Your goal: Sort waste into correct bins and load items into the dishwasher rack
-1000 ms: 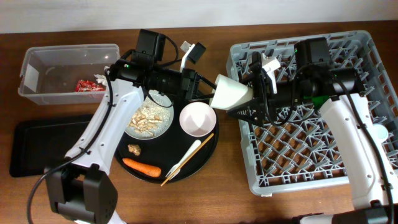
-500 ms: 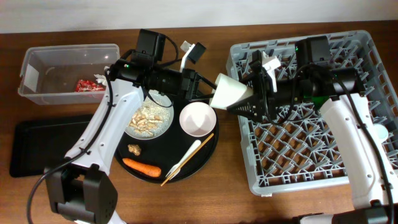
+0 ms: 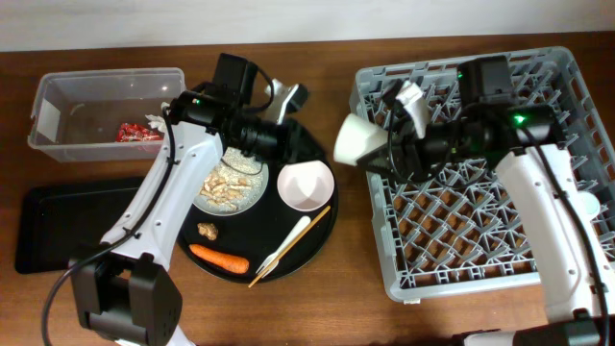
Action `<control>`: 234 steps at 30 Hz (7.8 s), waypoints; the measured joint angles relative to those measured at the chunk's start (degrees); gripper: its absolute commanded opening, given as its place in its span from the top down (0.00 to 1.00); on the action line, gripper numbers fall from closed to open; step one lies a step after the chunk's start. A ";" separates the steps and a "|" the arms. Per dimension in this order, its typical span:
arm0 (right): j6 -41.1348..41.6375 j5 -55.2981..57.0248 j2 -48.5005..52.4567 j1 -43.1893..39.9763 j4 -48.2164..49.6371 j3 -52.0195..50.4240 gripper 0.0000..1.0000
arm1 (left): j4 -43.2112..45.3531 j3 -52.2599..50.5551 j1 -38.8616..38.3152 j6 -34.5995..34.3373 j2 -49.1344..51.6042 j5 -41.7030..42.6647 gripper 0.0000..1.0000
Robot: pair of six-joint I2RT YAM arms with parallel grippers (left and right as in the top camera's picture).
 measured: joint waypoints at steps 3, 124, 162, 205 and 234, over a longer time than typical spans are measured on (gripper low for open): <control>7.34 8.48 0.07 -5.07 -2.27 0.79 0.55 | -4.07 0.02 0.22 0.00 0.00 -13.57 0.78; 41.53 43.65 35.26 24.06 4.28 10.32 0.87 | -16.35 0.02 19.98 -3.39 0.00 -45.42 0.60; 49.37 117.68 21.79 2.56 -5.27 26.93 0.96 | -15.02 0.02 20.00 -3.39 0.00 -45.42 0.60; 51.41 91.43 32.94 8.98 -15.52 22.99 0.01 | -12.79 0.02 19.98 -3.61 0.00 -45.42 0.56; 31.69 43.23 14.32 1.03 -27.45 21.22 0.01 | -4.28 -3.39 0.50 -3.85 3.65 -40.89 0.50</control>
